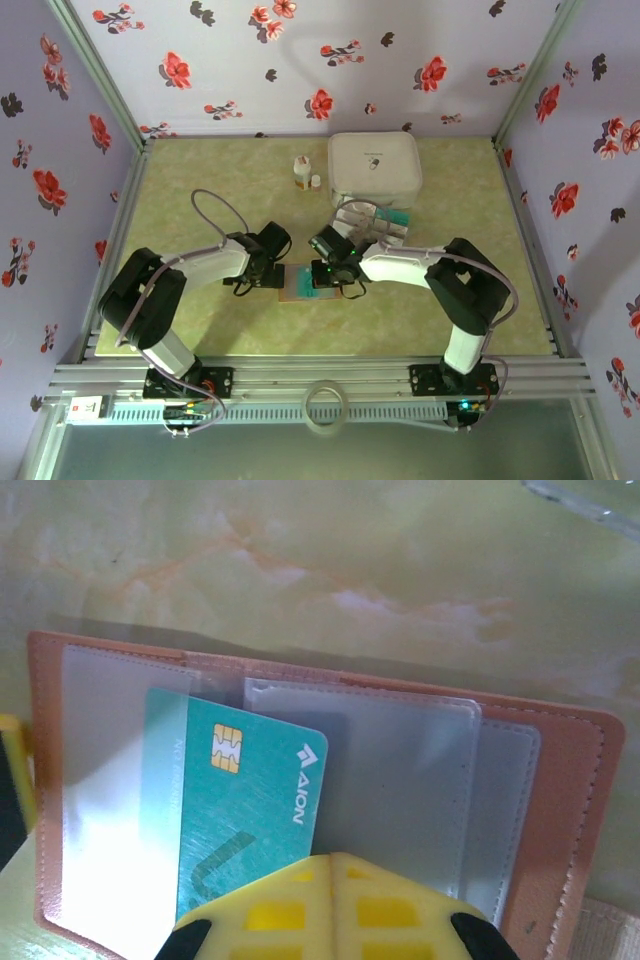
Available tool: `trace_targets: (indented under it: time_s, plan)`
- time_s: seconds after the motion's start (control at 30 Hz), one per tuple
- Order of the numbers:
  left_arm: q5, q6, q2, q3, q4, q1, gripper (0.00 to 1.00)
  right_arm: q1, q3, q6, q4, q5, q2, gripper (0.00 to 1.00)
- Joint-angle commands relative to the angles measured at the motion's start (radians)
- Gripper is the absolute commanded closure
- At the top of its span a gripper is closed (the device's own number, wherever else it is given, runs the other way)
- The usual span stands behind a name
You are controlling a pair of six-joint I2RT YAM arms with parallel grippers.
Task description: Put the credit cards into the card holder
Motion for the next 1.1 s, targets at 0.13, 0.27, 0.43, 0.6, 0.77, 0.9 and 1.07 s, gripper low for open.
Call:
trace_targets:
  time_s: [0.13, 0.27, 0.43, 0.6, 0.77, 0.9, 1.07]
  plan:
    - [0.033, 0.001, 0.044, -0.016, 0.045, -0.027, 0.00, 0.022, 0.056, -0.008, 0.013, -0.013, 0.037, 1.00]
    - [0.034, -0.002, 0.044, -0.020, 0.049, -0.031, 0.00, 0.037, 0.081, -0.007, 0.010, -0.019, 0.058, 1.00]
    - [0.035, -0.007, 0.044, -0.025, 0.055, -0.037, 0.00, 0.054, 0.109, -0.001, 0.016, -0.028, 0.087, 1.00]
    - [0.037, -0.011, 0.039, -0.027, 0.055, -0.039, 0.00, 0.064, 0.130, 0.001, 0.017, -0.039, 0.096, 1.00]
    - [0.025, -0.007, -0.002, -0.024, 0.031, -0.032, 0.00, 0.063, 0.118, -0.006, 0.000, -0.012, 0.056, 0.99]
    - [0.018, -0.007, -0.068, -0.034, 0.000, 0.003, 0.00, 0.058, 0.074, -0.011, -0.013, 0.021, 0.009, 0.98]
    - [0.018, -0.005, -0.146, -0.056, -0.023, 0.044, 0.00, 0.050, 0.018, -0.006, -0.002, 0.028, -0.022, 0.98]
